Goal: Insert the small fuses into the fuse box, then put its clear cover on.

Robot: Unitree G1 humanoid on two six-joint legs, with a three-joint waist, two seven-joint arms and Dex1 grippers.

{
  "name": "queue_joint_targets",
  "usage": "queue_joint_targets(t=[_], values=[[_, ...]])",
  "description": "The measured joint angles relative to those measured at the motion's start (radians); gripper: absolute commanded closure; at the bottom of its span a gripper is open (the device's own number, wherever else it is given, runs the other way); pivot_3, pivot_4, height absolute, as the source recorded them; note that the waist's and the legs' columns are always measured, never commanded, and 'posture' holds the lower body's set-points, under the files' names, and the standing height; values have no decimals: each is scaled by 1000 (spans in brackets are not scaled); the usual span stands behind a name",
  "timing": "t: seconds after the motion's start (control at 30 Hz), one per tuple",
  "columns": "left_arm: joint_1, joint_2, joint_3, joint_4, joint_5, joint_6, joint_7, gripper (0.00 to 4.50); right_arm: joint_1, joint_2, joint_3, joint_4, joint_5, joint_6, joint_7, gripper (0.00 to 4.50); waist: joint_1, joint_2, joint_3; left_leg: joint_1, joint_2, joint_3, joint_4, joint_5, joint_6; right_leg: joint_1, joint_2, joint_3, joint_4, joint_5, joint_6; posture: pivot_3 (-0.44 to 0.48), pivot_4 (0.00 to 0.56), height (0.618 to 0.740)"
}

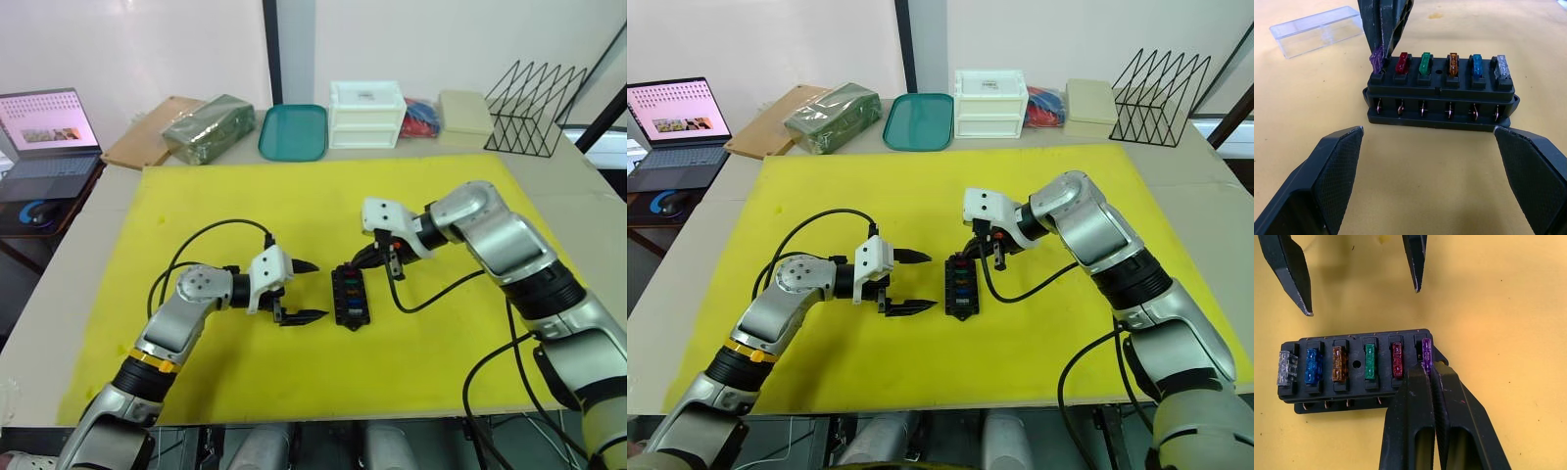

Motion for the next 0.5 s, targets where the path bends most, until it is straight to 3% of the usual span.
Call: queue_joint_targets(t=[0.5], values=[[-4,0,0,1,0,0,-1,22,-11,0,0,-2,5,6,25,4500,0,0,0,0,0,0,0,0,0,0,0,0,0,0,0,0,150,740]])
